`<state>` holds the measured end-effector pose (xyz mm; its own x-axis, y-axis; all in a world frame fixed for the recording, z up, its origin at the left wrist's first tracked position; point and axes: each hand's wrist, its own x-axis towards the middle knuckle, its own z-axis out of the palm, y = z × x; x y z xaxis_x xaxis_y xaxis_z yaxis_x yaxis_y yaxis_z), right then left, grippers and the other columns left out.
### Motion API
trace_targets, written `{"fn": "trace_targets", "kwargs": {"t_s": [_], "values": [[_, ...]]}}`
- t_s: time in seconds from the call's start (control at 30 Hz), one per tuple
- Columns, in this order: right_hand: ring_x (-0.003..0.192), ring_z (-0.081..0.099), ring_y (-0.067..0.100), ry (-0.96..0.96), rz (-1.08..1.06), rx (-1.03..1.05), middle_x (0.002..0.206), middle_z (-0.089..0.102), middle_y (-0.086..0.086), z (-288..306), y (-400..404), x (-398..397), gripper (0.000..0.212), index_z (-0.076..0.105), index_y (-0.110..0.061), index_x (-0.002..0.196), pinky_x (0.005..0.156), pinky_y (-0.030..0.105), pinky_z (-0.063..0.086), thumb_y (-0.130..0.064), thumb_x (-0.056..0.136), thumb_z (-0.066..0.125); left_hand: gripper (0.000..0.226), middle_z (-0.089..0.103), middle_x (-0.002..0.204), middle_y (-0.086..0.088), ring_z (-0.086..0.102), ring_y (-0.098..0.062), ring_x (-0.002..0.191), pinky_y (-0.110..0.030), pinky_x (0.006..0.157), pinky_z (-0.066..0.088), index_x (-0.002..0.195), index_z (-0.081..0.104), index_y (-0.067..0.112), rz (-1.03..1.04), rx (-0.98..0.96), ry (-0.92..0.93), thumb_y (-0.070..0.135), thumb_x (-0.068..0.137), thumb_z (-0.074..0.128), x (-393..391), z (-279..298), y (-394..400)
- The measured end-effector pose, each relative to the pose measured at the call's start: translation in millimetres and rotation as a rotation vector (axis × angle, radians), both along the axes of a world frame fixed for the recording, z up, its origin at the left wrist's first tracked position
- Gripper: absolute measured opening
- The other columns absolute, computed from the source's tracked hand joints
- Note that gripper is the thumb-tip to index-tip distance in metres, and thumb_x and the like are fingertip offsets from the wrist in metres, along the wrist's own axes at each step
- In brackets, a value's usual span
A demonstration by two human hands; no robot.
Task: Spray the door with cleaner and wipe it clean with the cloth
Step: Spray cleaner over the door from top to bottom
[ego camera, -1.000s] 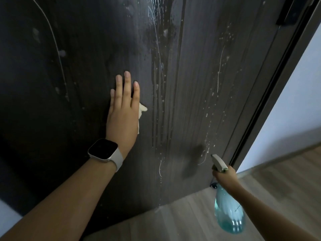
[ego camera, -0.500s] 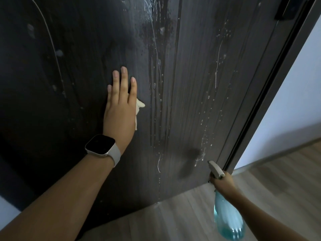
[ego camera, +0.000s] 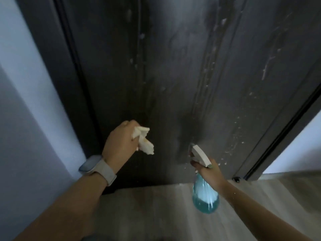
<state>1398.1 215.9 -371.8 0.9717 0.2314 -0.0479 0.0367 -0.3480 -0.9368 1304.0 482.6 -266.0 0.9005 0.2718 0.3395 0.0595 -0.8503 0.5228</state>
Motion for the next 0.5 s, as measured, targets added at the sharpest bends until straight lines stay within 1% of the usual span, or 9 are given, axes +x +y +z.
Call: {"fn": "trace_targets", "kwargs": {"t_s": [0.07, 0.1, 0.17, 0.23, 0.27, 0.3, 0.37, 0.43, 0.5], "values": [[0.055, 0.061, 0.001, -0.013, 0.081, 0.019, 0.067, 0.066, -0.006, -10.8, 31.5, -12.0, 0.016, 0.068, -0.01, 0.1, 0.054, 0.014, 0.047, 0.0, 0.087, 0.066, 0.013, 0.06, 0.104, -0.003, 0.06, -0.019, 0.095, -0.032, 0.082, 0.048, 0.108, 0.059, 0.014, 0.084, -0.121, 0.141, 0.019, 0.098, 0.052, -27.3, -26.8, 27.2], [0.056, 0.061, 0.001, -0.021, 0.122, 0.026, 0.067, 0.066, -0.007, -17.6, 47.6, -17.2, 0.017, 0.068, -0.008, 0.101, 0.055, 0.015, 0.047, 0.0, 0.088, 0.065, 0.011, 0.061, 0.101, -0.003, 0.06, -0.019, 0.094, -0.029, 0.079, 0.046, 0.104, 0.059, 0.015, 0.116, -0.181, 0.166, 0.021, 0.098, 0.052, -40.7, -39.7, 41.0], [0.069, 0.064, 0.003, -0.032, 0.211, 0.013, 0.08, 0.068, -0.003, -33.6, 81.0, -29.7, 0.022, 0.066, -0.013, 0.108, 0.061, 0.014, 0.048, -0.003, 0.088, 0.067, 0.007, 0.064, 0.094, -0.002, 0.061, -0.018, 0.088, -0.023, 0.07, 0.042, 0.092, 0.058, 0.017, 0.191, -0.317, 0.151, 0.019, 0.097, 0.054, -72.2, -65.1, 66.7], [0.083, 0.065, 0.01, -0.063, 0.293, -0.051, 0.093, 0.068, 0.0, -51.8, 111.7, -41.8, 0.026, 0.061, -0.018, 0.111, 0.068, 0.012, 0.049, -0.008, 0.088, 0.068, 0.014, 0.064, 0.085, 0.003, 0.06, -0.009, 0.08, -0.016, 0.063, 0.039, 0.082, 0.057, 0.021, 0.267, -0.427, 0.151, 0.017, 0.095, 0.057, -102.7, -86.9, 84.4], [0.085, 0.064, 0.014, -0.073, 0.329, -0.092, 0.093, 0.067, 0.001, -64.5, 128.4, -47.3, 0.026, 0.061, -0.018, 0.111, 0.069, 0.013, 0.049, -0.009, 0.088, 0.069, 0.016, 0.063, 0.082, 0.007, 0.059, -0.005, 0.075, -0.012, 0.06, 0.039, 0.08, 0.057, 0.022, 0.308, -0.476, 0.16, 0.017, 0.095, 0.059, -117.5, -99.3, 92.9], [0.086, 0.064, 0.017, -0.083, 0.361, -0.144, 0.091, 0.065, 0.001, -77.0, 143.9, -52.7, 0.026, 0.061, -0.017, 0.111, 0.071, 0.018, 0.052, -0.012, 0.087, 0.07, 0.015, 0.062, 0.079, 0.007, 0.059, -0.002, 0.07, -0.009, 0.058, 0.039, 0.08, 0.057, 0.019, 0.35, -0.54, 0.172, 0.017, 0.094, 0.06, -130.4, -113.1, 100.6], [0.084, 0.063, 0.019, -0.139, 0.401, -0.311, 0.087, 0.062, -0.001, -97.5, 171.8, -61.8, 0.025, 0.063, -0.015, 0.109, 0.072, 0.031, 0.052, -0.023, 0.086, 0.072, 0.013, 0.063, 0.079, 0.004, 0.06, -0.004, 0.068, -0.014, 0.058, 0.043, 0.084, 0.059, 0.012, 0.439, -0.689, 0.188, 0.02, 0.095, 0.061, -151.9, -140.9, 115.1], [0.078, 0.06, 0.016, -0.204, 0.466, -0.463, 0.083, 0.059, -0.003, -117.3, 197.9, -65.4, 0.022, 0.065, -0.017, 0.101, 0.068, 0.028, 0.046, -0.034, 0.087, 0.069, 0.017, 0.063, 0.074, 0.0, 0.06, -0.019, 0.069, -0.026, 0.059, 0.043, 0.085, 0.062, 0.007, 0.553, -0.832, 0.187, 0.021, 0.095, 0.058, -169.2, -165.9, 129.8], [0.076, 0.063, 0.02, -0.221, 0.568, -0.54, 0.081, 0.062, 0.0, -136.8, 225.4, -66.8, 0.025, 0.066, -0.016, 0.098, 0.067, 0.029, 0.048, -0.04, 0.089, 0.065, 0.028, 0.064, 0.073, -0.01, 0.061, -0.029, 0.066, -0.028, 0.057, 0.043, 0.093, 0.064, -0.001, 0.631, -0.971, 0.161, 0.024, 0.082, 0.056, -180.6, -188.3, 142.7]]}}
